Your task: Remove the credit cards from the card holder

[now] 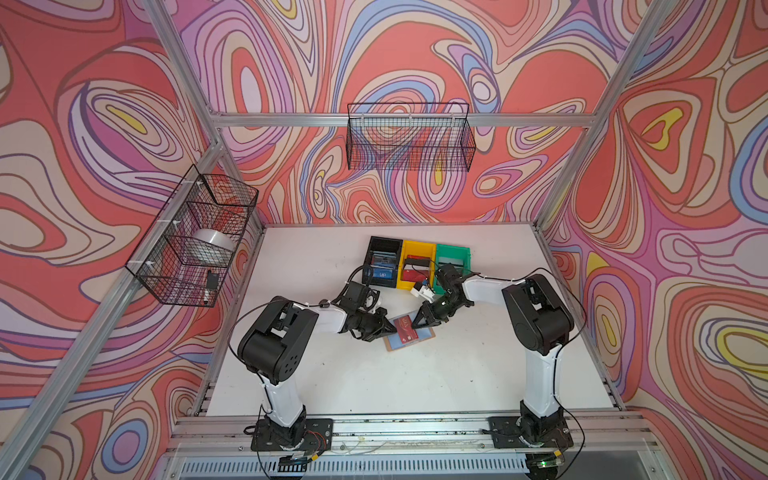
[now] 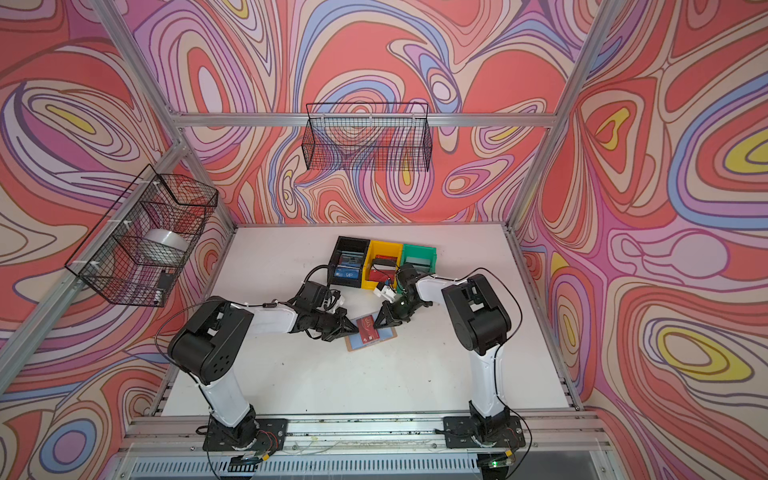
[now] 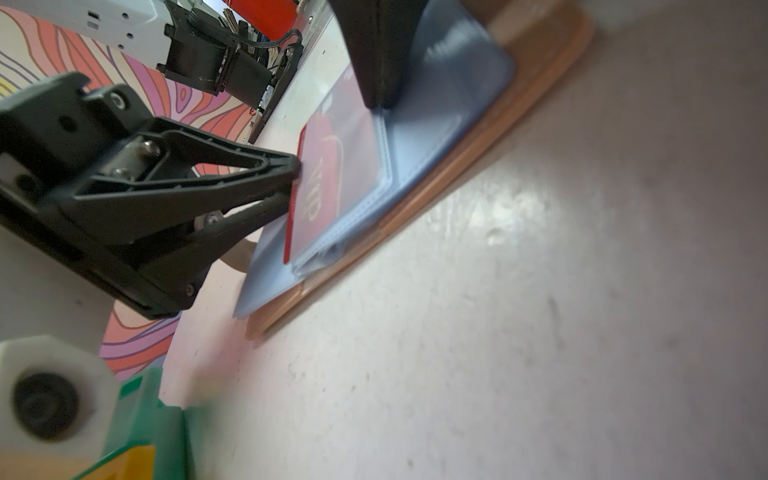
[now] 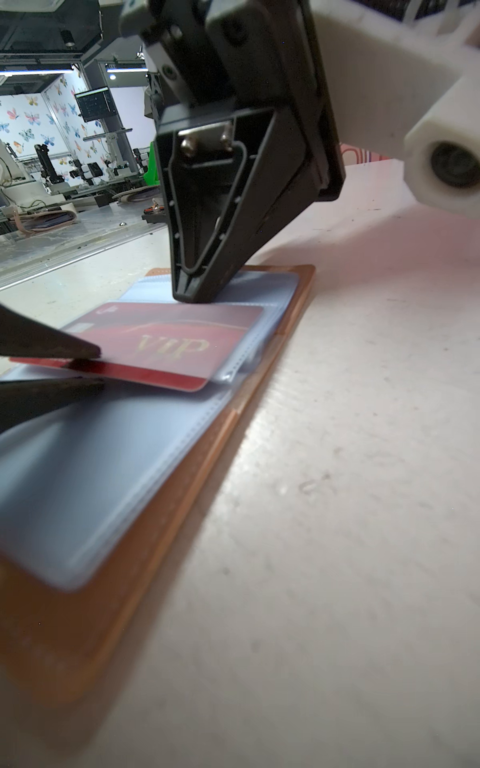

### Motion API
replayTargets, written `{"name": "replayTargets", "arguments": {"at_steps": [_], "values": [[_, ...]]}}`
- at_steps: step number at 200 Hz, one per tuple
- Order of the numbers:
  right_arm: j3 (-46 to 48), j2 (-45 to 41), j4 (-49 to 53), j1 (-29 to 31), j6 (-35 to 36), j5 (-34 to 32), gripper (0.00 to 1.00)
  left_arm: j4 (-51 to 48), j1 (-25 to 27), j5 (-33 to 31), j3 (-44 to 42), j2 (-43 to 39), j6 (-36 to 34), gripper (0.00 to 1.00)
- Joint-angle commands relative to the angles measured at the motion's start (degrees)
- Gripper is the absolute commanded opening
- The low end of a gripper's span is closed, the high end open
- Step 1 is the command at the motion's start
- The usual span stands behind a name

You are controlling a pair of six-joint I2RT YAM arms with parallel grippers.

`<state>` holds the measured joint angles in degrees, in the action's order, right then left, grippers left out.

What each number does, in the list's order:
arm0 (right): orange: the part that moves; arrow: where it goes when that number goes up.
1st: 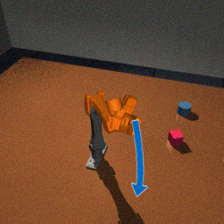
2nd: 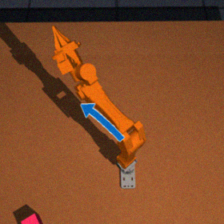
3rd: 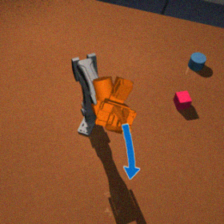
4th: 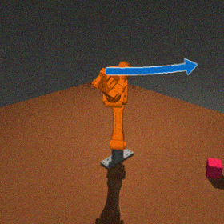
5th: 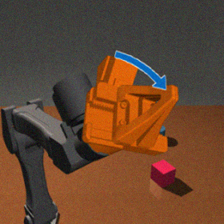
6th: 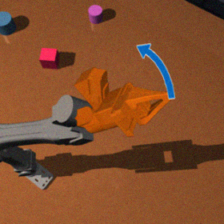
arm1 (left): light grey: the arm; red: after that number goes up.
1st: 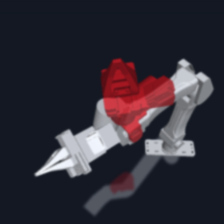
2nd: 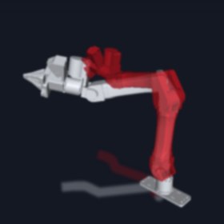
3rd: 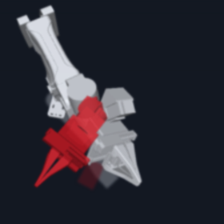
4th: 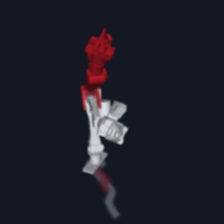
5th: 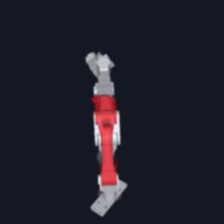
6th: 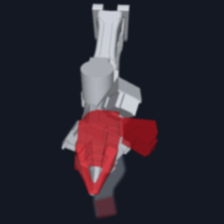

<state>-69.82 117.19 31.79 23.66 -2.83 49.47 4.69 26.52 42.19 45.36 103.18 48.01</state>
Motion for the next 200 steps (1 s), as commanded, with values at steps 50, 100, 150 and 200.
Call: {"name": "replayTargets", "arguments": {"at_steps": [50, 100, 150, 200], "values": [[1.18, 0.73, -1.09, -0.02, 0.26, 2.12, 0.01, -5.31, -0.05, -6.25, -2.15, 3.52, -0.64, 0.00], [1.27, -0.28, -0.40, -0.02, 0.80, 2.57, 0.00, -5.88, -0.24, -6.37, -2.03, 2.87, -0.94, 0.00], [1.01, -2.18, 0.98, -0.37, 1.38, -0.37, 0.00, -6.15, -0.42, -6.53, -2.20, 3.21, -1.19, 0.00], [1.04, -3.44, 3.11, -1.71, 2.55, -1.98, 0.00, -5.97, -0.64, -6.56, -2.67, 2.56, -1.24, 0.00]]}}
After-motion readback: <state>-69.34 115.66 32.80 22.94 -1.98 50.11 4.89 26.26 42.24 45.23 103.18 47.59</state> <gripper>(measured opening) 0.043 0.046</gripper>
